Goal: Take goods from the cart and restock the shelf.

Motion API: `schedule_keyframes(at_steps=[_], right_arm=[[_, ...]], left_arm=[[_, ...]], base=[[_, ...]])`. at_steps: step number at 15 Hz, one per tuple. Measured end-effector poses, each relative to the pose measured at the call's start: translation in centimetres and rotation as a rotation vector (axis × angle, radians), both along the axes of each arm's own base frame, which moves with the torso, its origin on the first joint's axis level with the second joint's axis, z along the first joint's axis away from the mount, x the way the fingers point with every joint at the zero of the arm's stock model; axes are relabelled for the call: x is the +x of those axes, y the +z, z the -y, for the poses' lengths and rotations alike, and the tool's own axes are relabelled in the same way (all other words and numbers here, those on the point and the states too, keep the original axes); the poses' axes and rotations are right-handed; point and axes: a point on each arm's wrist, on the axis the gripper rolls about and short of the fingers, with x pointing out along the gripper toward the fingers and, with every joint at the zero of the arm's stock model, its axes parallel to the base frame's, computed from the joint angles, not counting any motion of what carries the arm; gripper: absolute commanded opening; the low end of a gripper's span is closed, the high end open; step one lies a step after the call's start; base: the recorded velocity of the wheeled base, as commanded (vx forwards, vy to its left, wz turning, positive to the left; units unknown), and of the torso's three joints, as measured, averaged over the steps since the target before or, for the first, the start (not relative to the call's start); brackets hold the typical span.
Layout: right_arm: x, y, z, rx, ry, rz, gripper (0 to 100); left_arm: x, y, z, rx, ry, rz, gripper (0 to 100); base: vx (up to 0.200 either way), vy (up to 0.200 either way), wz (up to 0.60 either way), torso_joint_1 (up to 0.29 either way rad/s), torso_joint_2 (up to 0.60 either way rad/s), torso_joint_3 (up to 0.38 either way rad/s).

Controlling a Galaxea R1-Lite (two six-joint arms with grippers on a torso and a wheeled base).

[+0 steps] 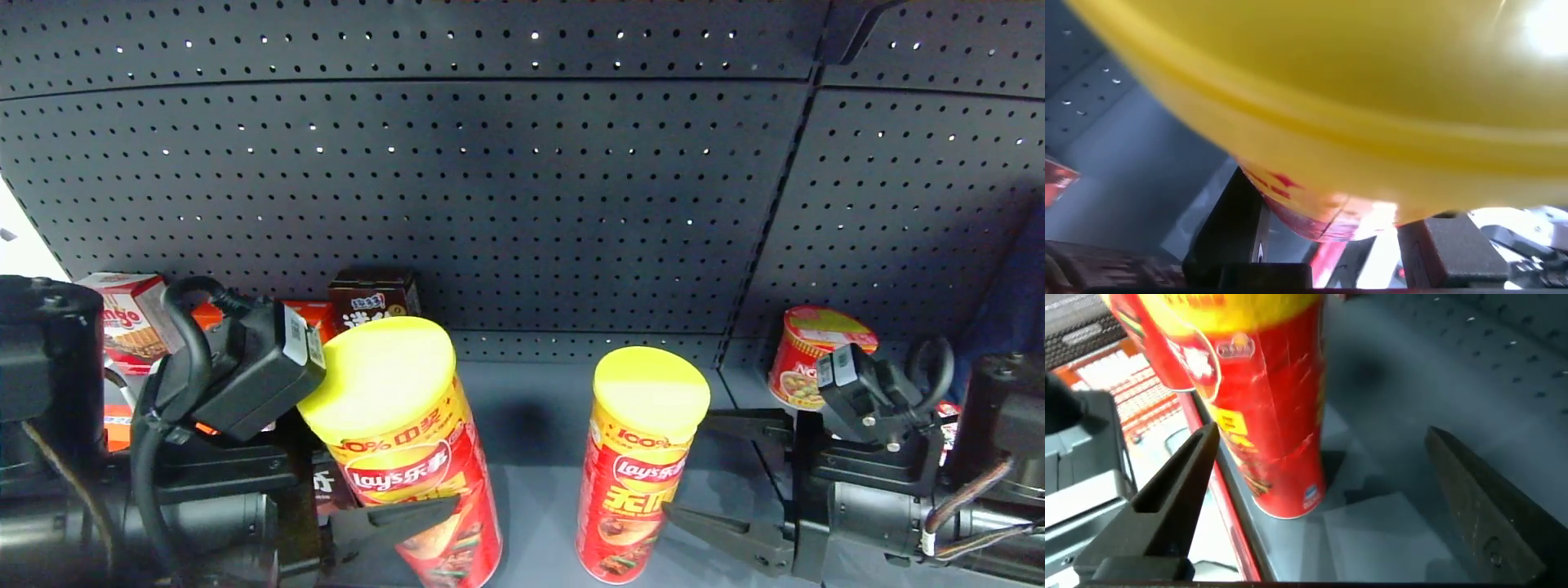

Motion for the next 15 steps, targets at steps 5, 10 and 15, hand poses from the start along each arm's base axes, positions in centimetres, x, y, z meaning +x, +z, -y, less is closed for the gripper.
schedule_keyframes(at_steps=[5,10,15], right_arm=[[-0.9,2.8,0.6,0.023,-0.01,0.038,100],[-2.0,5.0,1.5,0.067,-0.017,0.095,100],[-2.4,5.7,2.0,0.098,-0.03,0.113,100]], left_arm=[[2.3,1.0,1.4,-0.009,0.044,0.049,0],[4.5,0.3,2.9,0.01,0.044,0.022,0],[8.0,0.8,4.3,0.002,0.053,0.023,0]], base=[[0.0,0.0,0.0,0.0,0.0,0.0],[0.0,0.0,0.0,0.0,0.0,0.0],[0.0,0.0,0.0,0.0,0.0,0.0]])
